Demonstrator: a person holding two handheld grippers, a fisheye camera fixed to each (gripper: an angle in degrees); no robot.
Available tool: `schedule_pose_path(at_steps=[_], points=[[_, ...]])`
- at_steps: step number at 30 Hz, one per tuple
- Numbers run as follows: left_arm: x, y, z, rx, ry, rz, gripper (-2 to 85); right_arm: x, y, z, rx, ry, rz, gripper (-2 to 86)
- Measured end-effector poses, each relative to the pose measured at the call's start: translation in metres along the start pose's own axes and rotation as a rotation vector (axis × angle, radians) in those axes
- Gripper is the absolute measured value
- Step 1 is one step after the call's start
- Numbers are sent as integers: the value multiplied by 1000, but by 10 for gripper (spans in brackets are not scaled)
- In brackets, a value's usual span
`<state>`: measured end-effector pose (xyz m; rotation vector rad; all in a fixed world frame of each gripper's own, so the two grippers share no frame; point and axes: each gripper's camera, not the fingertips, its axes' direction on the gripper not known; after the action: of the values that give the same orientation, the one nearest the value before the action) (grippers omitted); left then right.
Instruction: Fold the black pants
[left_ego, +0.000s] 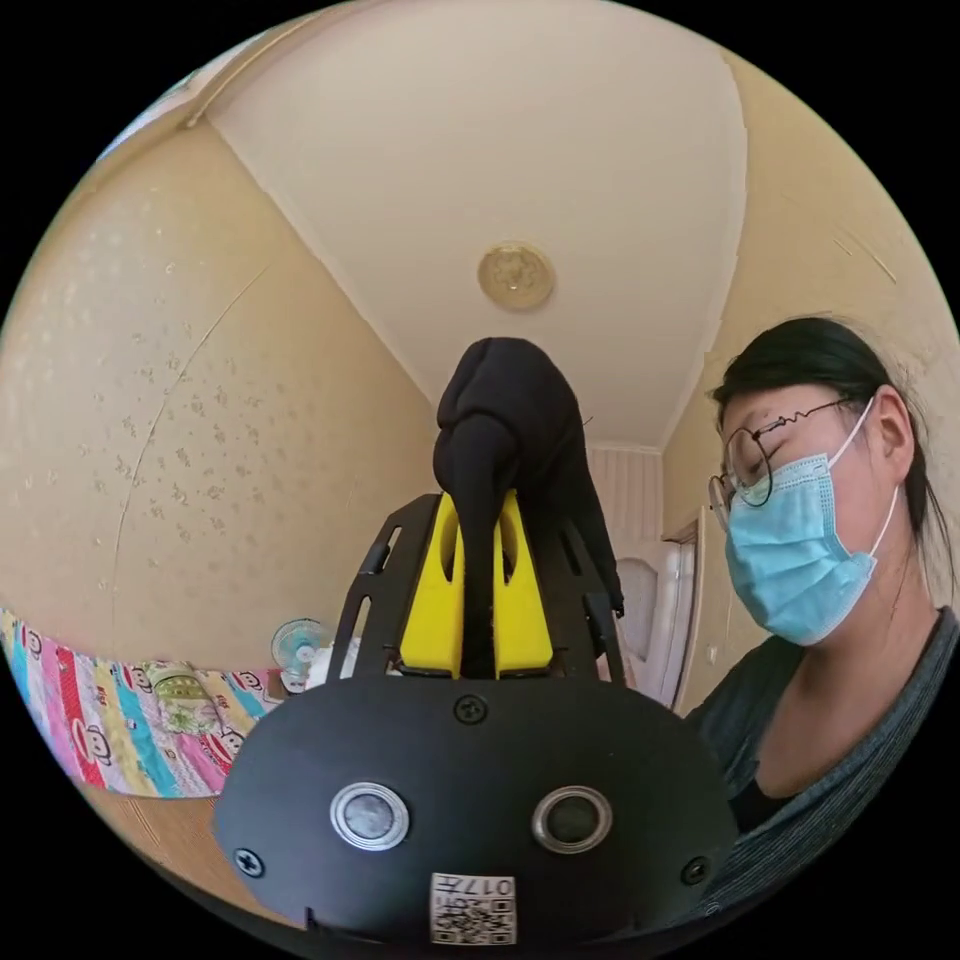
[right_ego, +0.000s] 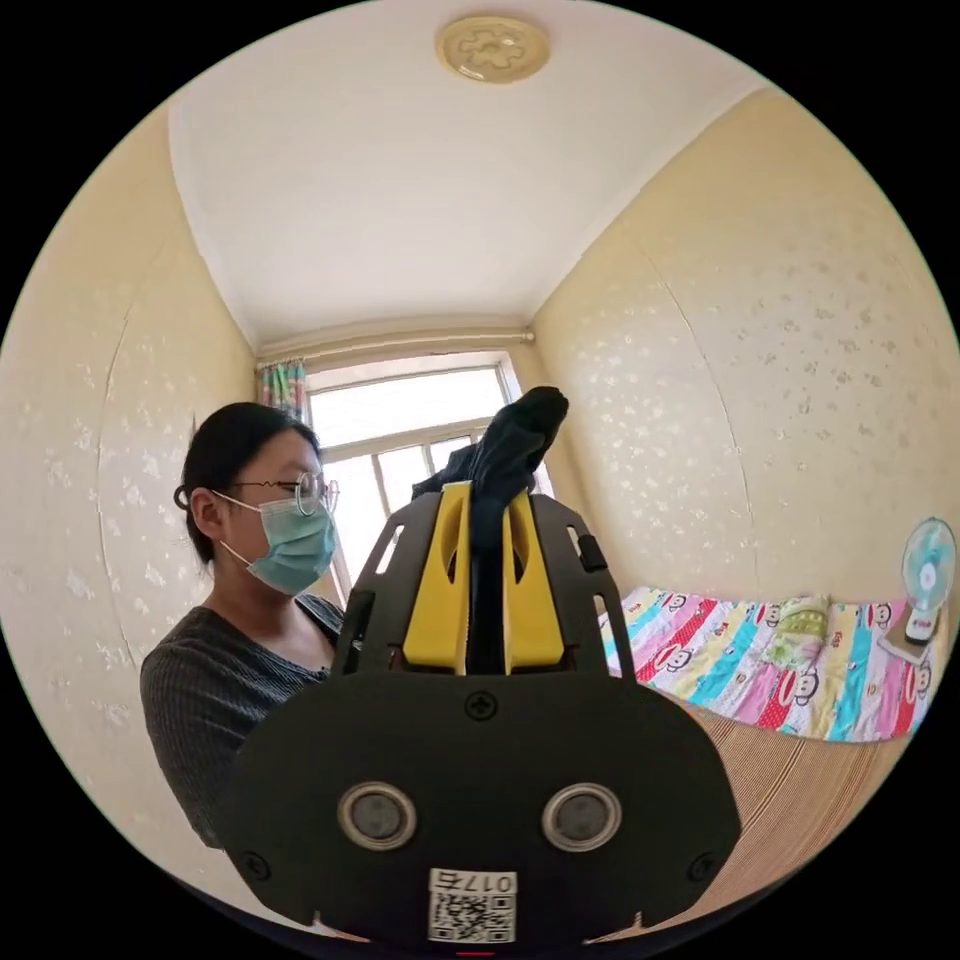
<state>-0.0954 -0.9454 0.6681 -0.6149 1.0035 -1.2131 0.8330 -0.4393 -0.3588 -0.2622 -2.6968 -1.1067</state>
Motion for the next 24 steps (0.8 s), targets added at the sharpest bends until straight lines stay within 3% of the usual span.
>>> schedule_pose_path(at_steps=[4,7,9,11,14,18,20,24], points=[[-90,33,37,-38,-36,-342,36,129,-16,49,-88,135,206,17],[-186,29,106,-162,-320,-304,38,258,-64,116,-165,301,287,24],[-274,27,159,-281,-453,-328,47,336,-96,164,-204,424,221,30],[-402,43,206,-359,-579,-434,70,412,-113,209,-264,495,194,38],[-516,90,209,-450,-734,-613,105,502,-103,251,-301,572,349,41],[-563,179,170,-538,-786,-618,100,568,-7,288,-494,575,423,29],[-578,275,141,-800,-911,-653,100,595,59,302,-692,579,493,27],[-578,444,86,-1185,-925,-846,100,625,204,316,-1124,575,649,25]])
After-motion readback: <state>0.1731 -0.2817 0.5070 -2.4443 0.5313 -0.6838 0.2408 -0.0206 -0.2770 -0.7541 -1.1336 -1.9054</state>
